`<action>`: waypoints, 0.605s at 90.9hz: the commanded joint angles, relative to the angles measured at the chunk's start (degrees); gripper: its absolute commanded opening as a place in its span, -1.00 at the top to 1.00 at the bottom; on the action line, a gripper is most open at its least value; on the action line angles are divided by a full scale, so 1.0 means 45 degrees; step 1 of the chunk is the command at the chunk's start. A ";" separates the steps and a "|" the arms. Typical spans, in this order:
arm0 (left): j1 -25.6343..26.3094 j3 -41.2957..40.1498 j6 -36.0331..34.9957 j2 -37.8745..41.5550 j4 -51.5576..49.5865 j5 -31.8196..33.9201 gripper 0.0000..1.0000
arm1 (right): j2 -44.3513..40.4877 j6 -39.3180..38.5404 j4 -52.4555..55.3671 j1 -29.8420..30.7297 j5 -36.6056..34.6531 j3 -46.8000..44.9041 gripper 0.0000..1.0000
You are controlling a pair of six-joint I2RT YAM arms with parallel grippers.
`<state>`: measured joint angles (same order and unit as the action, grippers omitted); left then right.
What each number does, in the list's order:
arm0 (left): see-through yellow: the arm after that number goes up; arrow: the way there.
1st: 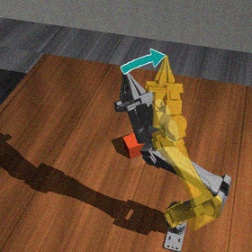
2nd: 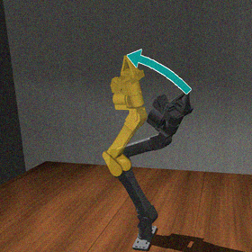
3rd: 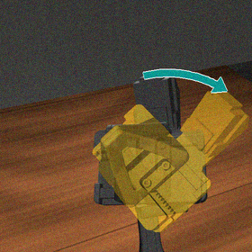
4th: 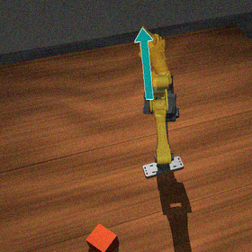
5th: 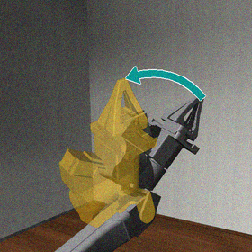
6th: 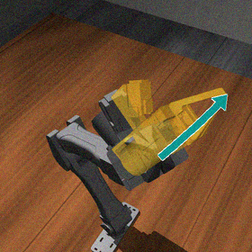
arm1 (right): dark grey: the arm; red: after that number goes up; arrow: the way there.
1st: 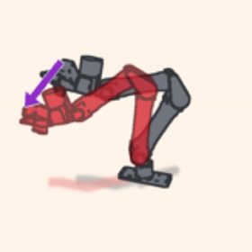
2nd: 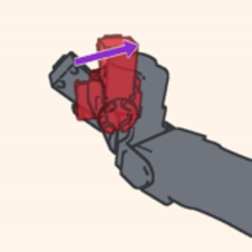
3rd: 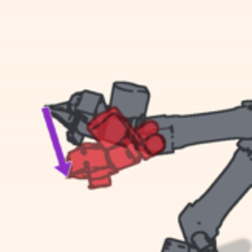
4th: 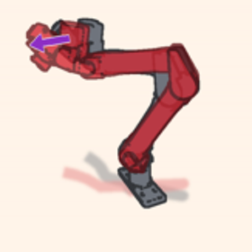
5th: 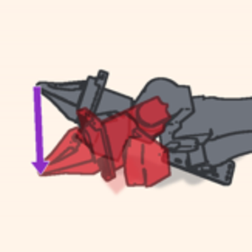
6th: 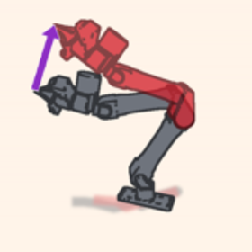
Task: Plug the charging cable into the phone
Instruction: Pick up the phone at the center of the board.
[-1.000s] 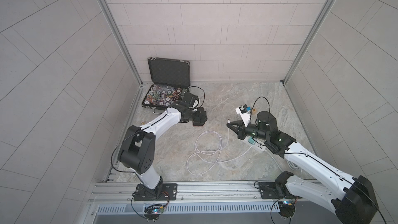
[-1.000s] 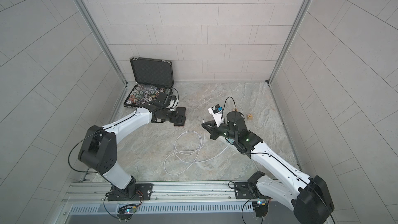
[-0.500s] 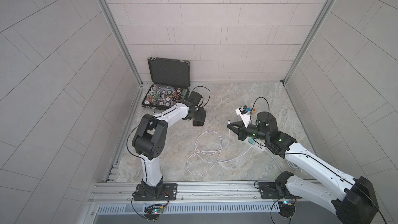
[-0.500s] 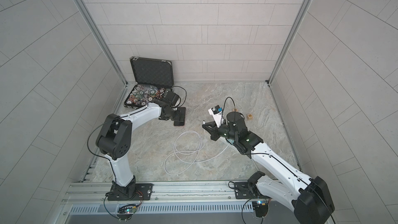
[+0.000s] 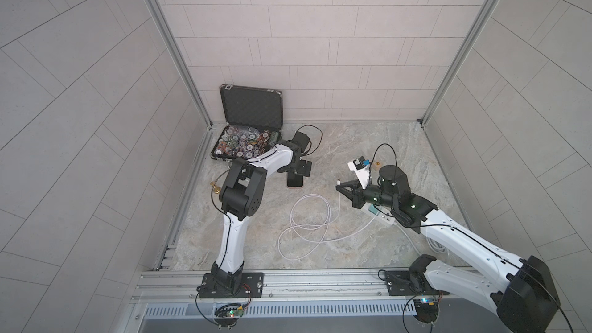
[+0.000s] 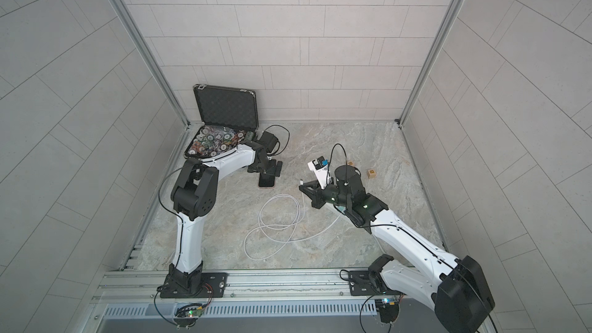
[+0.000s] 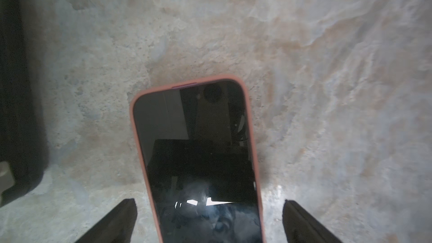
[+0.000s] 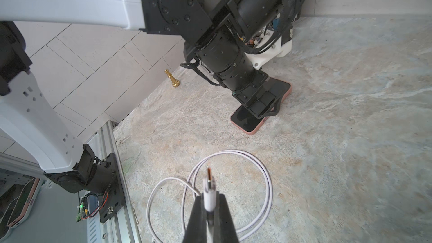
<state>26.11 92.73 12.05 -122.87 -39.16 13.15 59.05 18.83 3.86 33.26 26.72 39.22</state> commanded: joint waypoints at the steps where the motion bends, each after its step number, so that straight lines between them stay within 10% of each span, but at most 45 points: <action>1: -0.0004 0.0381 0.0158 -0.0332 -0.0697 0.0354 -1.00 | -0.0173 0.0109 -0.0165 0.0071 0.0126 0.0348 1.00; 55: -0.0895 0.3448 0.1320 -0.2506 -0.1972 -0.1770 -0.83 | -0.0441 0.0386 -0.0017 0.0188 0.0200 0.0403 1.00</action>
<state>22.70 105.75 15.59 -131.63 -44.58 8.67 58.30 20.18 3.86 33.80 27.40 39.22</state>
